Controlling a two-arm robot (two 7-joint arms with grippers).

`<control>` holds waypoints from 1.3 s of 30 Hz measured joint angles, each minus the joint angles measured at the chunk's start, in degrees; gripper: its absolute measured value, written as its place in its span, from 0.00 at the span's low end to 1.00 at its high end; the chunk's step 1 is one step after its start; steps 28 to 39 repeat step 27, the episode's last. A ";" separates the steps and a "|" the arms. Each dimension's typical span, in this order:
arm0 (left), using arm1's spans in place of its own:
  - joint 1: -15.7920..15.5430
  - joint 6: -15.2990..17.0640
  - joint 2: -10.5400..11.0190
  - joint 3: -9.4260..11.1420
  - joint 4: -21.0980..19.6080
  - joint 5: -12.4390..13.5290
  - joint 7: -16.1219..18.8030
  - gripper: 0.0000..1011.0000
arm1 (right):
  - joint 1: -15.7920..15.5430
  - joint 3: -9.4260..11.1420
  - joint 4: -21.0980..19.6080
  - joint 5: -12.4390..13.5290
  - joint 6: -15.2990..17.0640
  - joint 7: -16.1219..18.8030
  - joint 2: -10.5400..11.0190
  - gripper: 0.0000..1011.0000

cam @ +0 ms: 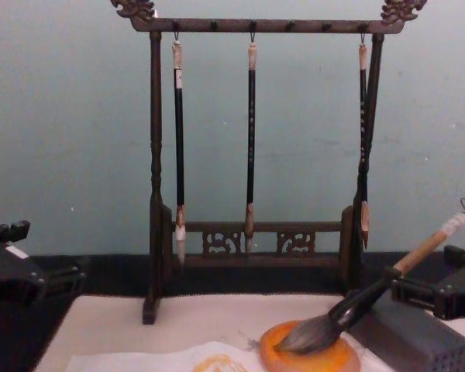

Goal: Pick up the brush from the inkstone, write on the paper, then place the brush back to its original position.

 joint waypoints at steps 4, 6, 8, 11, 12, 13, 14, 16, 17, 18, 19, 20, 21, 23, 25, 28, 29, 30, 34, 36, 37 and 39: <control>0.00 0.00 0.00 0.00 0.00 0.00 0.00 0.99 | 0.00 0.00 0.00 0.00 -0.01 0.00 0.00 0.99; 0.00 0.00 0.00 0.00 0.00 0.00 0.00 0.99 | 0.00 0.00 0.00 0.00 0.00 0.00 0.00 0.99; 0.00 0.00 0.00 0.00 0.00 0.00 0.00 0.99 | 0.00 0.00 0.00 0.00 0.00 0.00 0.00 0.99; 0.00 0.00 0.00 0.00 0.00 0.00 0.00 0.99 | 0.00 0.00 0.00 0.00 -0.01 0.00 0.00 0.99; 0.00 0.00 0.00 0.00 0.00 0.00 0.00 0.99 | 0.00 0.00 0.00 0.00 0.00 0.00 0.00 0.99; 0.00 0.00 0.00 0.00 0.00 0.00 0.00 0.99 | 0.00 0.00 0.00 0.00 -0.01 0.00 0.00 0.99; 0.00 0.00 0.00 0.00 0.00 0.00 0.00 0.99 | 0.00 0.00 0.00 0.00 -0.01 0.00 0.00 0.99; 0.00 0.00 0.00 0.00 0.00 0.00 0.00 0.99 | 0.00 0.00 0.00 0.00 0.00 0.00 0.00 0.99; 0.00 0.00 0.00 0.00 0.00 0.00 0.00 0.99 | 0.00 0.00 0.00 0.00 -0.01 0.00 0.00 0.99; 0.00 0.00 0.00 0.00 0.00 0.00 0.00 0.99 | 0.00 0.00 0.00 0.00 -0.01 0.00 0.00 0.99; 0.00 0.00 0.00 0.00 0.00 0.00 0.00 0.99 | 0.00 0.00 0.00 0.00 0.00 0.00 0.00 0.99; 0.00 0.00 0.00 0.00 0.00 0.00 0.00 0.99 | 0.00 0.00 0.00 0.00 0.00 0.00 0.00 0.99; 0.00 0.00 0.00 0.00 0.00 0.00 0.00 0.99 | 0.00 0.00 0.00 0.00 0.00 0.00 0.00 0.99; 0.00 0.00 0.00 0.00 0.00 0.00 0.00 0.99 | 0.00 0.00 0.00 0.00 0.00 0.00 0.00 0.99; 0.00 0.00 0.00 0.00 0.00 0.00 0.00 0.99 | 0.00 0.00 0.00 0.00 0.00 0.00 0.00 0.99; 0.00 0.00 0.00 0.00 0.00 0.00 0.00 0.99 | 0.00 0.00 0.00 0.00 -0.01 0.00 0.00 0.99; 0.00 0.00 0.00 0.00 0.00 0.00 0.00 0.99 | 0.00 0.00 0.00 0.00 -0.01 0.00 0.00 0.99; 0.00 0.00 0.00 0.00 0.00 0.00 0.00 0.99 | 0.00 0.00 0.00 0.00 -0.01 0.00 0.00 0.99; 0.00 0.00 0.00 0.00 0.00 0.00 0.00 0.99 | 0.00 0.00 0.00 0.00 -0.01 0.00 0.00 0.99; 0.00 0.00 0.00 0.00 0.00 0.00 0.00 0.99 | 0.00 0.00 0.00 0.00 -0.01 0.00 0.00 0.99; 0.00 0.00 0.00 0.00 0.00 0.00 0.00 0.99 | 0.00 0.00 0.00 0.00 -0.01 0.00 0.00 0.99; 0.00 0.00 0.00 0.00 0.00 0.00 0.00 0.99 | 0.00 0.00 0.00 0.00 -0.01 0.00 0.00 0.99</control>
